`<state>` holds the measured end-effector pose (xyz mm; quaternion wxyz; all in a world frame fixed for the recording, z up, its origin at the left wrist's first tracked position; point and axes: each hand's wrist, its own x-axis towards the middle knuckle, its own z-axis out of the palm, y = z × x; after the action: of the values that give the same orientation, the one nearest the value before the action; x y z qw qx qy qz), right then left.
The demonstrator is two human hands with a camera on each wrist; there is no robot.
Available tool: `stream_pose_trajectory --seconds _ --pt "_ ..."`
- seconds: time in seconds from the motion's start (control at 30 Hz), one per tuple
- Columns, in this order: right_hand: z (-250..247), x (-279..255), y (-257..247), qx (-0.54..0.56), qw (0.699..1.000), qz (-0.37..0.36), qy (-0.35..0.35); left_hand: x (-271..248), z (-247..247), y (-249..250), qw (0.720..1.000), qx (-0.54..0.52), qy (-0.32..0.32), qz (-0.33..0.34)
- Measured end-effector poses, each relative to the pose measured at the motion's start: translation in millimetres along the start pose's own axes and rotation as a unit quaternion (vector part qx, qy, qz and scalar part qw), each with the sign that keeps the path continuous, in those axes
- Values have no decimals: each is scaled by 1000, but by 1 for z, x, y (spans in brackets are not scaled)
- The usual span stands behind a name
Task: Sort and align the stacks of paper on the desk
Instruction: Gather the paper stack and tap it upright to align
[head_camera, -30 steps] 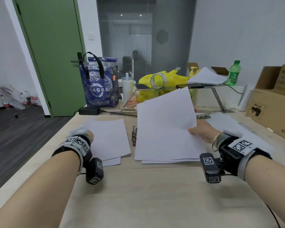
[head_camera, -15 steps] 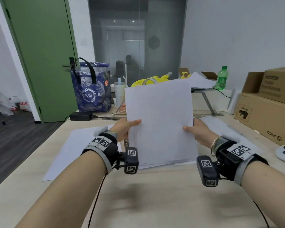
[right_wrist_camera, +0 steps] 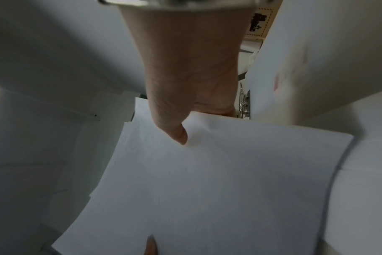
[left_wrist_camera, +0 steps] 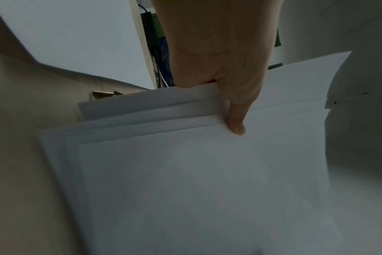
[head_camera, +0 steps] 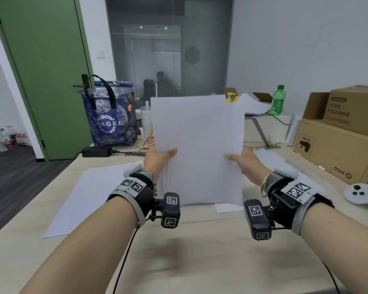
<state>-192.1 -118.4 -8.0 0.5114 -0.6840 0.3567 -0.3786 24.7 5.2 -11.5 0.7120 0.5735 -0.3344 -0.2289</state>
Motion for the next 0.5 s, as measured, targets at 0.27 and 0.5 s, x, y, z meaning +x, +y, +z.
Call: stream_pose_trajectory --seconds 0.27,0.5 --pt "-7 8 -25 55 995 -47 67 -1 15 29 997 -51 -33 51" --pt "-3 5 -25 55 996 -55 53 1 30 10 996 43 -5 79"
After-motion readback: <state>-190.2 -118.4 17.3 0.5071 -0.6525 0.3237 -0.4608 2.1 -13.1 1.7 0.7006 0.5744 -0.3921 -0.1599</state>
